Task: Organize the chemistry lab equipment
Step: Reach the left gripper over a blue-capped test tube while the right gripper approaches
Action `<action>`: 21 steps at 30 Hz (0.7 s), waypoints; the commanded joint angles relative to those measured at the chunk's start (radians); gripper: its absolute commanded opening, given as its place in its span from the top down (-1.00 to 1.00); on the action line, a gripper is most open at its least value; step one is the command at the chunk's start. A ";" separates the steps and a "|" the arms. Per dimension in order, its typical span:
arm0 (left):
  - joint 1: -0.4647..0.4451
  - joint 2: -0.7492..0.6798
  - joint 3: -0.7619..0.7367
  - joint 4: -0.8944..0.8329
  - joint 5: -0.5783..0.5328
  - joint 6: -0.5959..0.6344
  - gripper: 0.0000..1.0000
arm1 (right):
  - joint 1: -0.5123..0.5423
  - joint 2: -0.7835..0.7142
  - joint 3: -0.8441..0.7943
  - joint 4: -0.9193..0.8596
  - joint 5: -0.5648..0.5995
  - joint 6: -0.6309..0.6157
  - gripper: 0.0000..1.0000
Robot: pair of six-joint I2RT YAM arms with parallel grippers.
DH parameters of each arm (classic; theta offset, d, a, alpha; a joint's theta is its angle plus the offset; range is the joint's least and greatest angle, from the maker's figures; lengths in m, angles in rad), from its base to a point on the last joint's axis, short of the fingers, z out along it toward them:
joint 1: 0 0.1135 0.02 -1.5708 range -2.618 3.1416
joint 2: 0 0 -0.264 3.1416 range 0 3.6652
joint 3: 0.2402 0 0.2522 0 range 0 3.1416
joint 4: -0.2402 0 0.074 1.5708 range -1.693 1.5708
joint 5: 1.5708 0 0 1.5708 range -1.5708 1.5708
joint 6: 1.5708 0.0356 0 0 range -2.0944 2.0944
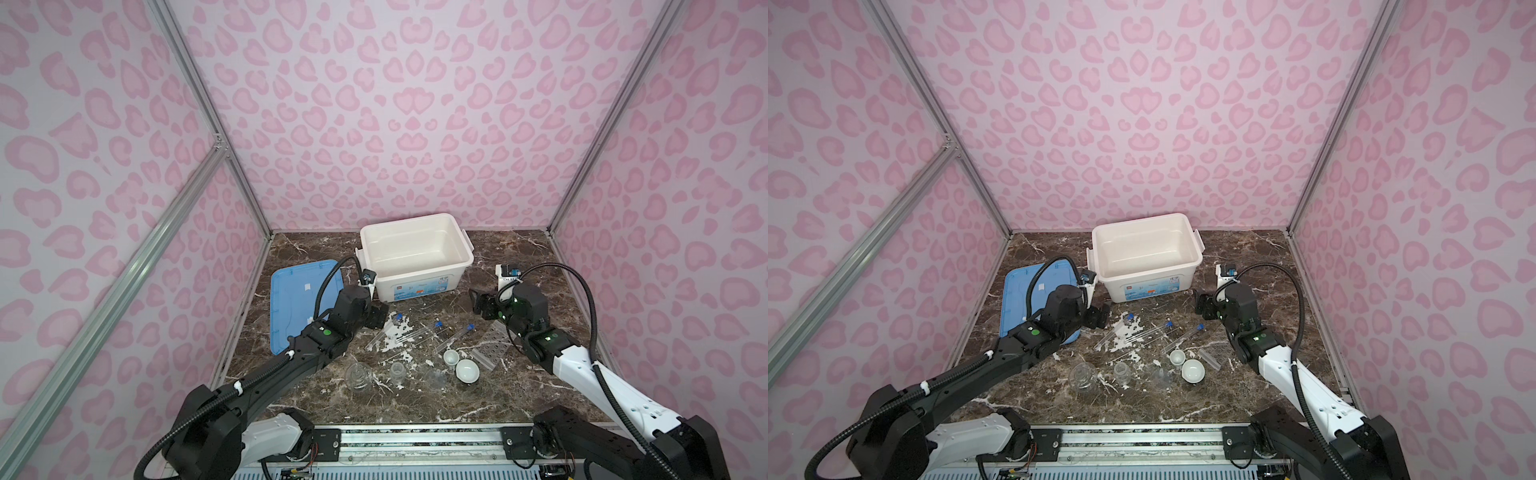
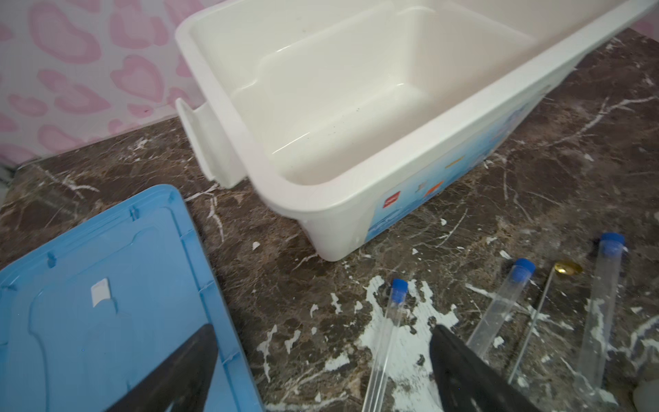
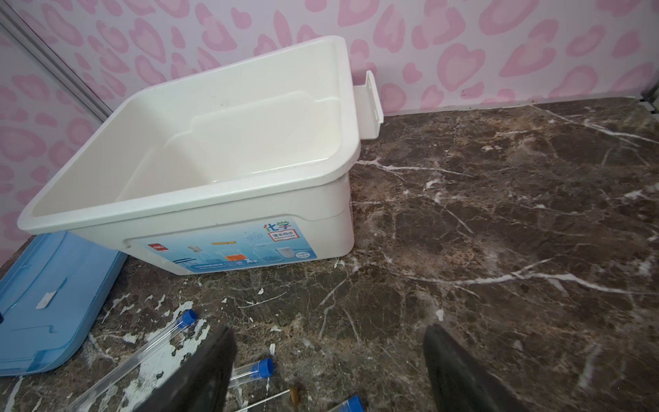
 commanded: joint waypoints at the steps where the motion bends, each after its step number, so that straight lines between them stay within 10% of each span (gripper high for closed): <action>1: -0.011 0.045 0.051 -0.048 0.115 0.057 -0.87 | 0.009 0.022 0.018 -0.024 0.004 0.026 -0.68; 21: -0.099 0.329 0.242 -0.182 0.191 0.081 -0.63 | 0.033 0.133 0.042 -0.034 -0.005 0.019 -0.55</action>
